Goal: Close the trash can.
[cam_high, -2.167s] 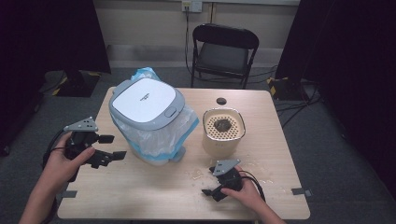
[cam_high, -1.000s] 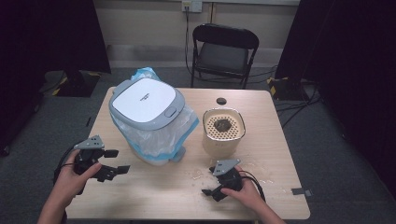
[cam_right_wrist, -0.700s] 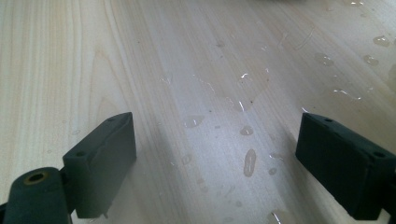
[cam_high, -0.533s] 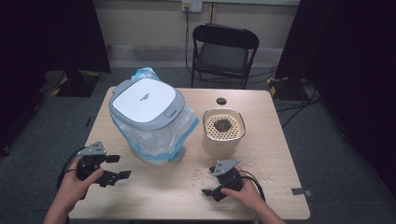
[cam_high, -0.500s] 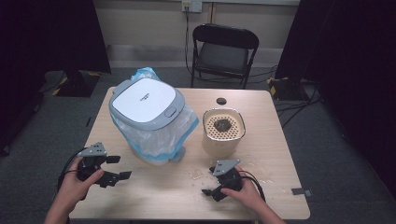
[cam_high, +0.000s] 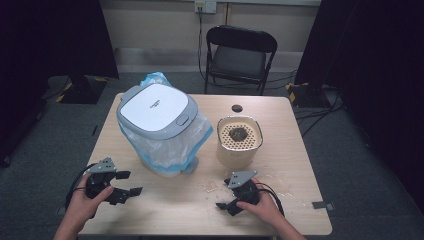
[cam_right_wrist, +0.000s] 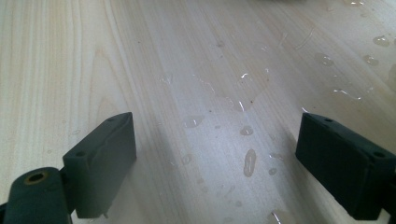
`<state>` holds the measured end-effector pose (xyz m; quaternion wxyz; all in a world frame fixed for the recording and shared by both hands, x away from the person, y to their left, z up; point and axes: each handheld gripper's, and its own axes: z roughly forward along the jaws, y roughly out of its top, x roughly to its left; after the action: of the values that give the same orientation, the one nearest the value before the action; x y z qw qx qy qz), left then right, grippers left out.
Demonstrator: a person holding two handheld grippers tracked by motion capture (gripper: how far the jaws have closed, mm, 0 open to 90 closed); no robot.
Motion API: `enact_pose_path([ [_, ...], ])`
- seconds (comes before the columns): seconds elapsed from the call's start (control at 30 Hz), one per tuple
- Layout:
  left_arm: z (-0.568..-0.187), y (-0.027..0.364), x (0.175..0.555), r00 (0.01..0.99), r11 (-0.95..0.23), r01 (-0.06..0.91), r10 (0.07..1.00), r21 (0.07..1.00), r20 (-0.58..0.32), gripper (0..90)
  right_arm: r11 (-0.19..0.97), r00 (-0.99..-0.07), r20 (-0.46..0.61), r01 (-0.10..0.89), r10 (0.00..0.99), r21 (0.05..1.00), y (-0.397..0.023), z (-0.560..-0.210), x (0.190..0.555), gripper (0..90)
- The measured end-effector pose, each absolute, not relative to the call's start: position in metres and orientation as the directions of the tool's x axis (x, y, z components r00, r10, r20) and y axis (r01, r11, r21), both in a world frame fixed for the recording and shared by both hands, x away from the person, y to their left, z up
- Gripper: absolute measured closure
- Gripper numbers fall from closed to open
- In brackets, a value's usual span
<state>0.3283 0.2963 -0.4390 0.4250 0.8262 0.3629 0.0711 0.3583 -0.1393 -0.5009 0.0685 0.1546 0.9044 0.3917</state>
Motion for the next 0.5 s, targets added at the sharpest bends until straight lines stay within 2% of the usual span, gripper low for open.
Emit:
enact_pose_path([
  [0.27, -0.454, 0.290, 0.325, 0.738, -0.405, 0.535, 0.652, 0.742, -0.177, 16.8, 0.645, -0.943, -0.003, 0.226, 0.333, 0.730, -0.139, -0.501, 0.358, 11.6],
  [0.5, -0.462, 0.282, 0.322, 0.764, -0.464, 0.494, 0.636, 0.735, -0.112, 16.9, 0.646, -0.943, -0.004, 0.225, 0.333, 0.730, -0.139, -0.501, 0.358, 11.6],
])
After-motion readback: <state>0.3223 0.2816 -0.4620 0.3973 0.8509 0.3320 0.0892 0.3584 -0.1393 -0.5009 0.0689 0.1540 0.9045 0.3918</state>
